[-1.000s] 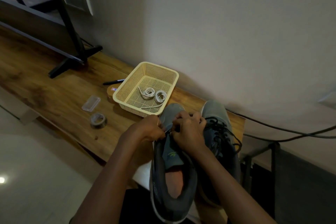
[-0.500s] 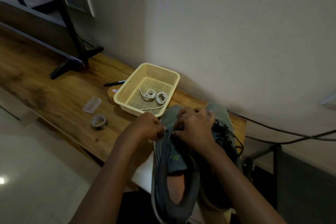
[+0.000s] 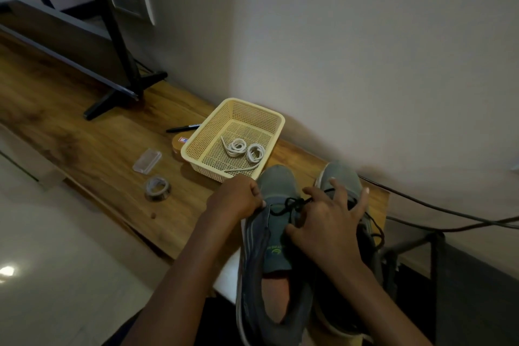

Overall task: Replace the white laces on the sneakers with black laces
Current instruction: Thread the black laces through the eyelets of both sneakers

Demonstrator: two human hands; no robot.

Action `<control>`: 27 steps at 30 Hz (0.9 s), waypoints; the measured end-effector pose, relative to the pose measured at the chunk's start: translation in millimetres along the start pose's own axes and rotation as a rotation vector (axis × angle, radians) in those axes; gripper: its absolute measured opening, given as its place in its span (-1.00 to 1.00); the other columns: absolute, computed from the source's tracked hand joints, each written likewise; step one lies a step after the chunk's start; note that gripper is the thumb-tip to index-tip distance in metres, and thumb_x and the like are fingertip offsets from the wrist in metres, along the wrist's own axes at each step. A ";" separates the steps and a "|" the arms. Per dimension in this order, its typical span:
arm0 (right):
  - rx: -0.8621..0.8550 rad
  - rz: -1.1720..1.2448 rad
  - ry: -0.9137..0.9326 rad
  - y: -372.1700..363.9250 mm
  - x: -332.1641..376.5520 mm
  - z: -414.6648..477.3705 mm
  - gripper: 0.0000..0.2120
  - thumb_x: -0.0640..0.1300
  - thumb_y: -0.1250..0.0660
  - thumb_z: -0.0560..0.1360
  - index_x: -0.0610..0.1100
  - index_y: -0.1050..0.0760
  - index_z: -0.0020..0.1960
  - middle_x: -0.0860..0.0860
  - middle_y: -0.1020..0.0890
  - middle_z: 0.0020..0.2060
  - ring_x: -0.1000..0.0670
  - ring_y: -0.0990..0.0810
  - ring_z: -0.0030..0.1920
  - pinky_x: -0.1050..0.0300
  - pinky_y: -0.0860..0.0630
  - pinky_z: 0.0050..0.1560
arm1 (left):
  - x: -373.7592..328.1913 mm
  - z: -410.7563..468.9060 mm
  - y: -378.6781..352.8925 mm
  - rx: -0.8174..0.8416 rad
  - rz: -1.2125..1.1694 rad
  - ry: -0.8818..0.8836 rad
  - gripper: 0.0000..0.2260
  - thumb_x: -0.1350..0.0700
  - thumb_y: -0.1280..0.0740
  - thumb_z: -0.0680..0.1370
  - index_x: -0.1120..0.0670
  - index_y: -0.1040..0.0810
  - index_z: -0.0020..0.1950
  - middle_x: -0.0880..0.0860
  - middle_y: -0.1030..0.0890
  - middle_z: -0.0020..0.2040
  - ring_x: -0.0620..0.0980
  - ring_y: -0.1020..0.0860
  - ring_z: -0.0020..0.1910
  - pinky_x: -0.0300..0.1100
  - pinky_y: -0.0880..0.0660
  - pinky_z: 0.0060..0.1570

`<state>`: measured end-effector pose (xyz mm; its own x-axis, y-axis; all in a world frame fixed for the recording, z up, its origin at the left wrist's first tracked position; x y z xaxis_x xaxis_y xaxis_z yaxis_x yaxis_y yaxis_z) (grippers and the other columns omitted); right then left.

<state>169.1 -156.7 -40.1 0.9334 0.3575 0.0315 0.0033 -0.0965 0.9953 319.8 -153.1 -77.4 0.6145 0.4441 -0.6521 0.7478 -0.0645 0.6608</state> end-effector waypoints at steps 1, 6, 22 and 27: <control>-0.003 -0.001 -0.001 -0.2 -0.4 -0.7 -0.69 0.13 -0.27 0.45 -0.04 -0.61 0.01 0.14 -0.36 0.38 -0.11 0.06 0.50 -0.32 0.41 0.32 | -0.9 0.5 0.5 -0.007 -0.002 -0.008 -0.75 0.14 -0.43 0.49 -0.01 -0.51 -0.37 -0.07 -0.58 -0.29 -0.02 -0.60 -0.11 -0.02 -0.56 0.05; 0.006 -0.014 0.002 0.6 -2.1 -2.6 -0.80 0.03 -0.29 0.46 -0.05 -0.61 -0.05 0.13 -0.36 0.39 -0.11 0.07 0.50 -0.31 0.43 0.31 | -3.1 3.0 7.8 -0.021 -0.027 -0.048 -0.74 0.18 -0.37 0.53 0.01 -0.51 -0.37 -0.16 -0.52 -0.34 -0.15 -0.52 -0.25 -0.10 -0.53 -0.02; -0.055 0.013 0.047 5.5 3.1 -1.2 -0.81 0.01 -0.28 0.45 -0.06 -0.62 -0.12 0.14 -0.42 0.34 -0.12 0.02 0.49 -0.29 0.43 0.30 | -19.0 -10.2 32.5 -0.301 0.265 -0.115 -0.92 -0.03 -0.47 0.41 -0.19 -0.60 -0.25 -0.14 -0.24 0.47 0.04 0.01 0.48 0.06 0.01 0.38; -0.040 0.014 0.059 3.5 5.6 1.1 -0.78 0.02 -0.28 0.46 -0.06 -0.61 -0.02 0.14 -0.43 0.32 -0.10 0.02 0.49 -0.29 0.40 0.34 | -20.8 -10.9 12.3 -0.149 0.431 -0.095 -0.88 -0.11 -0.43 0.44 -0.21 -0.66 -0.04 -0.15 -0.18 0.51 0.06 0.12 0.52 0.19 0.15 0.41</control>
<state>174.7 -156.0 -36.6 0.9104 0.4109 0.0492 -0.0245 -0.0650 0.9976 313.5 -153.4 -51.7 0.8870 0.3202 -0.3326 0.3788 -0.0930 0.9208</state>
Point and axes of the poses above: each hand's wrist, its own z-axis towards the middle knuckle, its own y-axis out of the back of the hand, x = y × z, the point moved 8 cm from there along z, towards the middle knuckle
